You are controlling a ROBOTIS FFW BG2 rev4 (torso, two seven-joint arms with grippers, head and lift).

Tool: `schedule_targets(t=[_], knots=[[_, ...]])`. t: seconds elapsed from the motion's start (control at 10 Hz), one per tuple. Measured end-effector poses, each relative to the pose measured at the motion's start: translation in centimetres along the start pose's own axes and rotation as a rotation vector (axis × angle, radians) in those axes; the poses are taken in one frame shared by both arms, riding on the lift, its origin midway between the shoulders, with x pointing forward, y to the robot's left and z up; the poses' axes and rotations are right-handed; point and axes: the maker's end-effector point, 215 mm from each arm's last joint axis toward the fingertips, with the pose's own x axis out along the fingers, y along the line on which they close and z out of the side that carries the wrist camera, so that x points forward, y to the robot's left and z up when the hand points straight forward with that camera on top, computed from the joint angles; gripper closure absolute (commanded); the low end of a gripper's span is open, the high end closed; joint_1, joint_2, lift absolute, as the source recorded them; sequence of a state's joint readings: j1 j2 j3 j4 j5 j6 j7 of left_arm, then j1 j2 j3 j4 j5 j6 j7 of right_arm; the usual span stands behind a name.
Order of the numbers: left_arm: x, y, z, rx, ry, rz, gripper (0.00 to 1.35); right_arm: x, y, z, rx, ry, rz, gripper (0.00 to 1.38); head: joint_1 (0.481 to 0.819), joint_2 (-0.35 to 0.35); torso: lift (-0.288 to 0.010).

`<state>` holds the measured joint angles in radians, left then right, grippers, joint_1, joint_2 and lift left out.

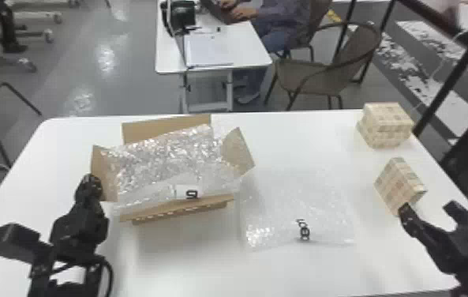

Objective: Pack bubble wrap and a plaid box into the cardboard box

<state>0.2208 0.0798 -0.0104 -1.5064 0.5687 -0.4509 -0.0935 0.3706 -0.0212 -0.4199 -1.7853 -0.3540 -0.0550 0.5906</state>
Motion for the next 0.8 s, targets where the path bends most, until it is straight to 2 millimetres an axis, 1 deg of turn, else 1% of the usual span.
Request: schedule_targets(t=[0.2,0.4,0.5,0.6,0.8], knots=[[-0.1,0.2,-0.1,-0.003,0.002,0.005,1.21,-2.7,-4.0,-0.6,-0.017,0.008,-0.087,0.11,0.695,-0.118,-0.11],[-0.2,0.3,-0.1,-0.006,0.003,0.007,1.21,-3.9,-7.2,-1.0,-0.018,0.012,-0.151,0.11,0.695,-0.154,-0.11],[-0.2,0.3,-0.1,-0.008,0.003,0.008,1.21,-4.2,-8.8,-1.6,-0.005,0.017,-0.182,0.11,0.695,-0.174,-0.11],[-0.2,0.4,-0.1,-0.01,0.003,0.01,1.21,-4.0,-9.4,-2.5,0.012,0.034,-0.195,0.11,0.695,-0.182,-0.11],[-0.2,0.4,-0.2,-0.014,0.003,0.011,1.21,-2.6,-10.1,-3.9,0.022,0.081,-0.195,0.11,0.695,-0.18,-0.11]])
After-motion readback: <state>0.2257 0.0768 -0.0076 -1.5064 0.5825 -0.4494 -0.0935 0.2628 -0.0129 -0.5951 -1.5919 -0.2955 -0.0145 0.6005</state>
